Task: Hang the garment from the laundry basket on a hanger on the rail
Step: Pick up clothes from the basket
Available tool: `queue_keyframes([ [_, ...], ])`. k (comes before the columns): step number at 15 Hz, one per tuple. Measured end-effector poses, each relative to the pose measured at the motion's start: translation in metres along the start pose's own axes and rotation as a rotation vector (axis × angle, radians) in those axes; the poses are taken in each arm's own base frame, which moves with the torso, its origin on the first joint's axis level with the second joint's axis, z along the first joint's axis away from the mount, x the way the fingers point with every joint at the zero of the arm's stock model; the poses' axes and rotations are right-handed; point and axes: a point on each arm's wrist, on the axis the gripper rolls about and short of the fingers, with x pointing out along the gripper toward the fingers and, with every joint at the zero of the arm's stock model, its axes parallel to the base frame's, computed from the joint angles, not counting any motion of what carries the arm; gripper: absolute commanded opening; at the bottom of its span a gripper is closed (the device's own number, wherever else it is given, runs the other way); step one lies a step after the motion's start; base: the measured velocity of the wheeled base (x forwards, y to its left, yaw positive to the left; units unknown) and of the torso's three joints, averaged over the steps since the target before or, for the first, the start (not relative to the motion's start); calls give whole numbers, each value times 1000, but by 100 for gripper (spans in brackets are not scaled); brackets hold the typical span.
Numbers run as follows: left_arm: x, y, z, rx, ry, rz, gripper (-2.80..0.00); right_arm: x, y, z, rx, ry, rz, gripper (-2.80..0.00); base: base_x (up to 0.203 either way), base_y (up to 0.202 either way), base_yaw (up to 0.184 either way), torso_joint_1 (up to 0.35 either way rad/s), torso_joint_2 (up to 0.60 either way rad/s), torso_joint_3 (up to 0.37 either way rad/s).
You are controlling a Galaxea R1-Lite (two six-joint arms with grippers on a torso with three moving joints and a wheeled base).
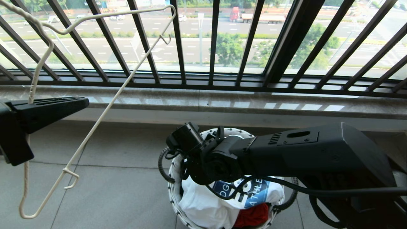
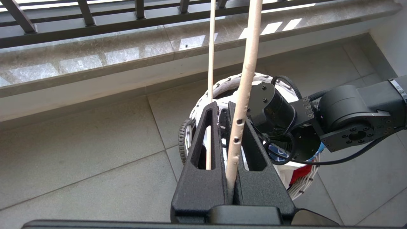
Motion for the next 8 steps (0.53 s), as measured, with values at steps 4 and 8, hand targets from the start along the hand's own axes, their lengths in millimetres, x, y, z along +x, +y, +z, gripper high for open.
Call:
queue_keyframes([
  [4, 0, 0, 0, 1, -1, 0, -280, -1, -10, -21, -27, 50, 5, 0, 0, 0, 0, 0, 0, 0],
  [8, 0, 0, 0, 1, -2, -2, -280, 3, -29, -26, 12, 62, -20, 0, 0, 0, 0, 0, 0, 0],
])
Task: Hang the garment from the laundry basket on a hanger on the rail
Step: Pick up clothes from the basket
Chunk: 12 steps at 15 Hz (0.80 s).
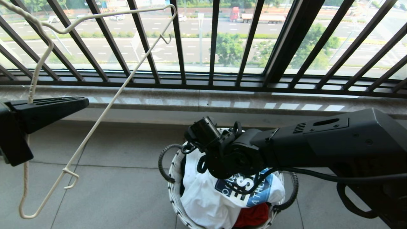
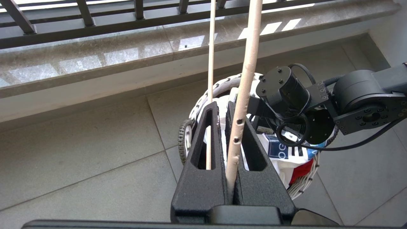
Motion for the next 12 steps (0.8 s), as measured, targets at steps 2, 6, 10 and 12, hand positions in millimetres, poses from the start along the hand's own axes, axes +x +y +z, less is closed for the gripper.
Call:
queue_keyframes([
  [2, 0, 0, 0, 0, 0, 0, -280, 0, -2, 10, 49, -43, -19, 0, 0, 0, 0, 0, 0, 0],
  [6, 0, 0, 0, 0, 0, 0, -280, -2, 9, 27, 97, -111, -30, 0, 0, 0, 0, 0, 0, 0],
  [10, 0, 0, 0, 0, 0, 1, -280, 1, 21, 36, 119, -144, -33, 0, 0, 0, 0, 0, 0, 0],
  [12, 0, 0, 0, 0, 0, 1, -280, 1, 24, 40, 123, -154, -33, 0, 0, 0, 0, 0, 0, 0],
])
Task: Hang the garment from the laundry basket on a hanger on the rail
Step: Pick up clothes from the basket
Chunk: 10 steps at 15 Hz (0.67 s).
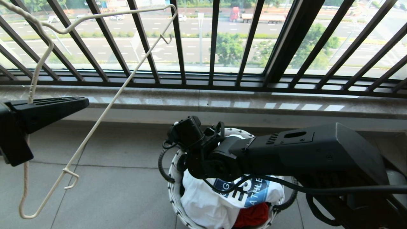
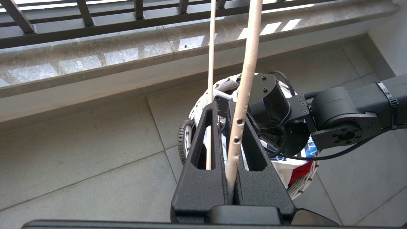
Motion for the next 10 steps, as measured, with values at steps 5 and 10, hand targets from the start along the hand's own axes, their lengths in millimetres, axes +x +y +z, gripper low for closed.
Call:
queue_keyframes([
  [5, 0, 0, 0, 0, 0, 0, -280, 5, 5, 6, 3, -11, -5, 0, 0, 0, 0, 0, 0, 0],
  [10, 0, 0, 0, 0, 0, 1, -280, 10, -6, 12, 16, -20, -28, 0, 0, 0, 0, 0, 0, 0],
])
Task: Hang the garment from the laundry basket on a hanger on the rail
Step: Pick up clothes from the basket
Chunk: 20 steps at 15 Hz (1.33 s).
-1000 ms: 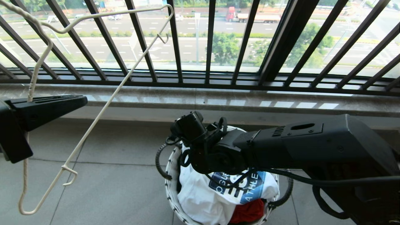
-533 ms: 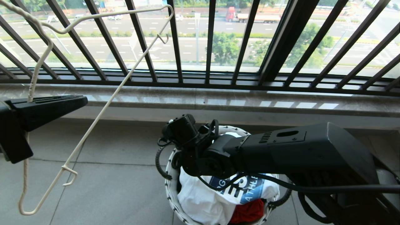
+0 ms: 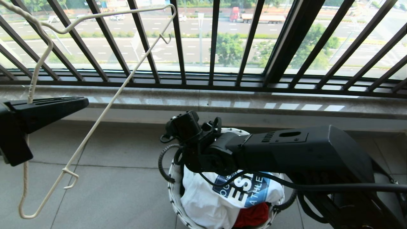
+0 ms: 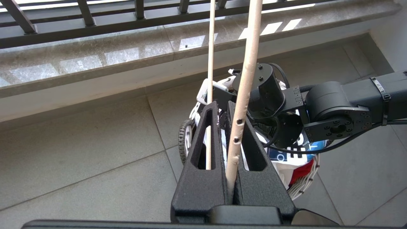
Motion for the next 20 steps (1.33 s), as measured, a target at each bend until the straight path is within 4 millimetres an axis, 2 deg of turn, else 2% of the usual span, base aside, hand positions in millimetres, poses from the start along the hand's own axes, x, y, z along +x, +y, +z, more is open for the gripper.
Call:
queue_keyframes([
  [9, 0, 0, 0, 0, 0, 0, -280, 12, -21, -1, 35, 12, -38, 0, 0, 0, 0, 0, 0, 0],
  [15, 0, 0, 0, 0, 0, 0, -280, 15, -5, -3, 16, 16, -26, 0, 0, 0, 0, 0, 0, 0],
  [20, 0, 0, 0, 0, 0, -1, -280, 16, -3, -4, 12, 21, -29, 0, 0, 0, 0, 0, 0, 0],
])
